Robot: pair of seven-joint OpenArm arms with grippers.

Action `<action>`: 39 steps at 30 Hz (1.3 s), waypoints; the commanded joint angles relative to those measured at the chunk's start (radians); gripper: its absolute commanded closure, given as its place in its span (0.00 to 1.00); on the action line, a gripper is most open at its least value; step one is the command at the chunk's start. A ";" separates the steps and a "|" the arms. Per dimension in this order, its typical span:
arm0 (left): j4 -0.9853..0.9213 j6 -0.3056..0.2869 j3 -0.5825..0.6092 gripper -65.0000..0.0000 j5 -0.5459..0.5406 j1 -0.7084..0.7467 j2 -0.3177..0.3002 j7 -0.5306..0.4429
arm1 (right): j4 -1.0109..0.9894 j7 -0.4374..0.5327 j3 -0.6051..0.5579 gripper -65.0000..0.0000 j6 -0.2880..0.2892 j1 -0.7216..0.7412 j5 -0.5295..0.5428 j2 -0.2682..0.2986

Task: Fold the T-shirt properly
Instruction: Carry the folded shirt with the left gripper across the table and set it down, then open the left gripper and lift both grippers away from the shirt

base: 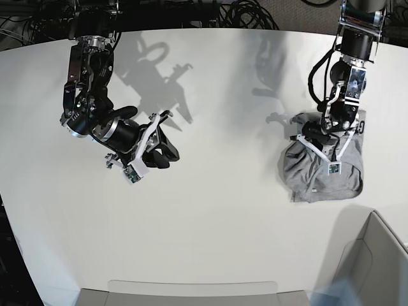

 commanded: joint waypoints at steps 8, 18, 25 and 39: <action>0.465 -0.004 -0.342 1.00 -0.006 0.098 0.066 -0.019 | 0.185 0.062 0.090 0.74 0.004 -0.018 0.024 0.003; 0.660 0.002 -0.454 1.00 -0.005 0.325 0.082 -0.179 | 0.275 0.197 0.211 0.74 0.004 -0.187 0.026 0.041; 0.663 -0.002 -0.555 1.00 -0.006 0.561 0.082 -0.245 | 0.275 0.328 0.285 0.74 0.004 -0.418 0.168 0.126; 0.675 -0.004 -0.678 1.00 -0.014 0.972 0.105 -0.188 | 0.278 0.340 0.502 0.74 0.117 -0.936 0.426 0.210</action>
